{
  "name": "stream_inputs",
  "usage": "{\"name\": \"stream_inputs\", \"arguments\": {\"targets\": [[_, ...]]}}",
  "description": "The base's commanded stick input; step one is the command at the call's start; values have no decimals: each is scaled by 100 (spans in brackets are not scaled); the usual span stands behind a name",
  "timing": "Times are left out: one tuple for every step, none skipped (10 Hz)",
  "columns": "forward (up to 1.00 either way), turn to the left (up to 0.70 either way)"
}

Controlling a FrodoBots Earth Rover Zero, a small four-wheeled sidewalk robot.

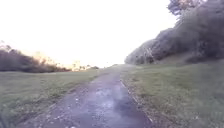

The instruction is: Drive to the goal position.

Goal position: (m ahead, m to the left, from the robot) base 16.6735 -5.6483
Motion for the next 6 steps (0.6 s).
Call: {"name": "stream_inputs", "arguments": {"targets": [[70,0],[70,0],[70,0],[70,0],[70,0],[70,0]]}}
